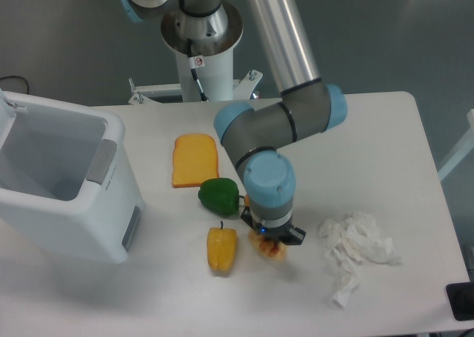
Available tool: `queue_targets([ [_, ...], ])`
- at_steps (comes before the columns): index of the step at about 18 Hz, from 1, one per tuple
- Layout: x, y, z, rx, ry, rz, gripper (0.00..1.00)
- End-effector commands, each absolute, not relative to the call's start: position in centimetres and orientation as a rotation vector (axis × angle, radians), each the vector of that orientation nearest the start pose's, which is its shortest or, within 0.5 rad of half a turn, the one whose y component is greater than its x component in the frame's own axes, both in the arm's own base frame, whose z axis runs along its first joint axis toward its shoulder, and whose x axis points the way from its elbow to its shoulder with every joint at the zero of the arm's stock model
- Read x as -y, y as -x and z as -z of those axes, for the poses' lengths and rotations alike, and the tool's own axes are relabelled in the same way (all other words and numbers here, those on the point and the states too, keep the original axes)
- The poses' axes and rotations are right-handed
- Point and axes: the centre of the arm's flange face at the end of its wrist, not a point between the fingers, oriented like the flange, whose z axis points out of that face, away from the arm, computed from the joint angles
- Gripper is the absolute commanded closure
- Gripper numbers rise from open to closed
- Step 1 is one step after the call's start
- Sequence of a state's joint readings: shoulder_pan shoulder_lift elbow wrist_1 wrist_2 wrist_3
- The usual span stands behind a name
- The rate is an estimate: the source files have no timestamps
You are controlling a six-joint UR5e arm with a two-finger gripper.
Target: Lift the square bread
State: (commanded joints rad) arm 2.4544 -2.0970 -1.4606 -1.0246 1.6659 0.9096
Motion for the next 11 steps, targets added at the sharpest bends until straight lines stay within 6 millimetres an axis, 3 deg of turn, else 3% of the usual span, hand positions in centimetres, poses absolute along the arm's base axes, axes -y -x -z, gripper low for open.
queue_targets([
  [4, -53.5, 45.7, -31.2, -0.209, 3.113, -0.291, 1.00],
  [11, -51.2, 45.9, -34.9, -0.331, 3.117, -0.285, 1.00],
])
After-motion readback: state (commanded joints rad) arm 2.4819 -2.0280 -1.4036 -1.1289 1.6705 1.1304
